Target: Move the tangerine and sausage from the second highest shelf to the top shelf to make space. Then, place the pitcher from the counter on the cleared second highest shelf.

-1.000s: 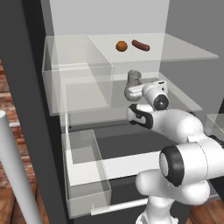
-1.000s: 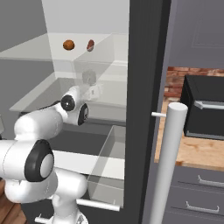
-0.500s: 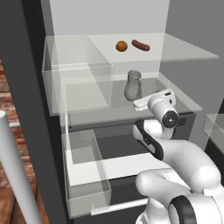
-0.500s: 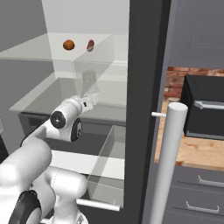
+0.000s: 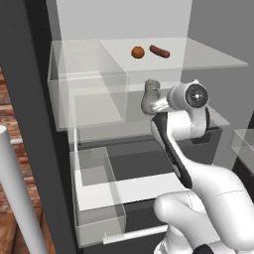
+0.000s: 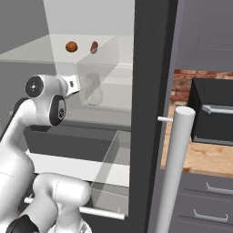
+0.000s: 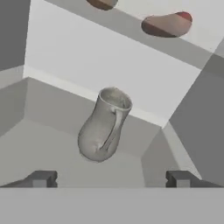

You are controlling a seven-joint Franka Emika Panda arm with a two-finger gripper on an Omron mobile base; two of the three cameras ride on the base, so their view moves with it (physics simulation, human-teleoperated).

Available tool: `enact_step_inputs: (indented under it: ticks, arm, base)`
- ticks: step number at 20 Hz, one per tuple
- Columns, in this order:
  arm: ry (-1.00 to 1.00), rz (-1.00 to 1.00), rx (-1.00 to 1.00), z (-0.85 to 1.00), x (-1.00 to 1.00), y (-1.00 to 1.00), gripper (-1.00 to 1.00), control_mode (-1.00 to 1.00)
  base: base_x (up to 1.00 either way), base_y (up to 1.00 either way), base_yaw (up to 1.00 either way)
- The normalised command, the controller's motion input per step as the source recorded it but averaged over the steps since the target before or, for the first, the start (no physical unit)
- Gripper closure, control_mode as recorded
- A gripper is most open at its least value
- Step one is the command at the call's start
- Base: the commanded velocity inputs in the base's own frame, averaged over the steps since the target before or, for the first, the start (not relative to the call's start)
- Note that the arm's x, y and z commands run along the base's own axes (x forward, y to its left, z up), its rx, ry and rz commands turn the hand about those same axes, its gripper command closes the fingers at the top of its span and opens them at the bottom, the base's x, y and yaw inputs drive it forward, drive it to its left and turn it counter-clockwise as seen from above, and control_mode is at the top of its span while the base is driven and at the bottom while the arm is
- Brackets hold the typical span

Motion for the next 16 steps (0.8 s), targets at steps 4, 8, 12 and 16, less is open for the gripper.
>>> enact_step_inputs:
  ticks: [4,8,12,16]
  arm:
    - [0.35,0.0,-0.11,0.08,-0.84,0.23,-1.0,-1.0]
    - [0.16,0.0,-0.21,-0.32,-0.99,0.22,-1.0,-1.0]
    - [0.03,0.0,-0.19,-0.4,-1.0,0.23,-1.0,-1.0]
    - [-0.01,-0.01,-0.12,-0.24,-0.87,0.14,-1.0,-1.0]
  base:
    - [0.0,0.0,0.0]
    - [0.0,0.0,0.0]
    - [0.0,0.0,0.0]
    - [0.0,0.0,0.0]
